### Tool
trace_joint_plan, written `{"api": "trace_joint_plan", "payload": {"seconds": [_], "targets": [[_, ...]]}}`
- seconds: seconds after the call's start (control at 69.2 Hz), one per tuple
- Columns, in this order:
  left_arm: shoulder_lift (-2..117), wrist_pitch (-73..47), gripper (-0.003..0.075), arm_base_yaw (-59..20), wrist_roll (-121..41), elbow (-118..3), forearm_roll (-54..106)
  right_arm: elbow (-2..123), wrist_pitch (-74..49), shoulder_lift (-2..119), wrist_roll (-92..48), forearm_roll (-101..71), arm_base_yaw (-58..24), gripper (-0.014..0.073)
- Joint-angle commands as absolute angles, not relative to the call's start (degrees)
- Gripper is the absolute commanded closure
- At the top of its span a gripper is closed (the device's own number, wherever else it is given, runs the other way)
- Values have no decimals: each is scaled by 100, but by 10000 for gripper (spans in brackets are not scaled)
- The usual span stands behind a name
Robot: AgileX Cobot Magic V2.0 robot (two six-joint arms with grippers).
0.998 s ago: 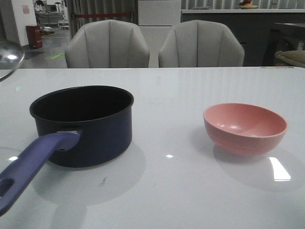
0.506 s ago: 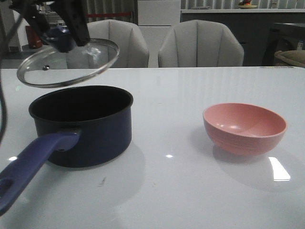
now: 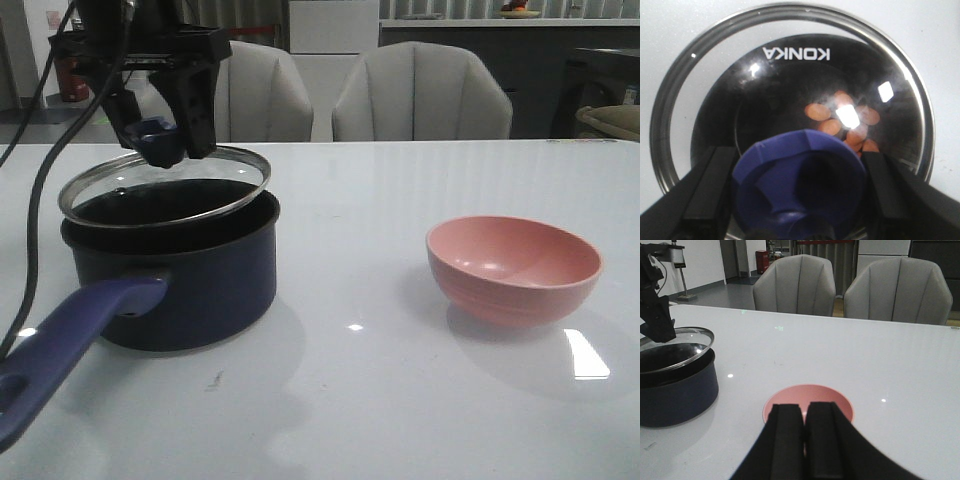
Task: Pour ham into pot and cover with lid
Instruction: 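Lift the glass lid and carry it over the pot with the left gripper, then lower the glass lid onto the pot rim with the left gripper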
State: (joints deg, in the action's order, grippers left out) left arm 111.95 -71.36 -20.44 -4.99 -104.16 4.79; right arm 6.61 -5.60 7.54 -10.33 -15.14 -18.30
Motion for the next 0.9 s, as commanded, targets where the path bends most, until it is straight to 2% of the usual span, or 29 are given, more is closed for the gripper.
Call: {"api": "trace_joint_plan", "payload": {"seconds": [0.0, 0.882], "targets": [[10856, -7266, 386, -2096, -490, -10618, 542, 837, -148, 803, -1058, -1550, -1836, 433], [10781, -7275, 386, -2333, -490, -10417, 403, 837, -148, 803, -1058, -1550, -1836, 433]]}}
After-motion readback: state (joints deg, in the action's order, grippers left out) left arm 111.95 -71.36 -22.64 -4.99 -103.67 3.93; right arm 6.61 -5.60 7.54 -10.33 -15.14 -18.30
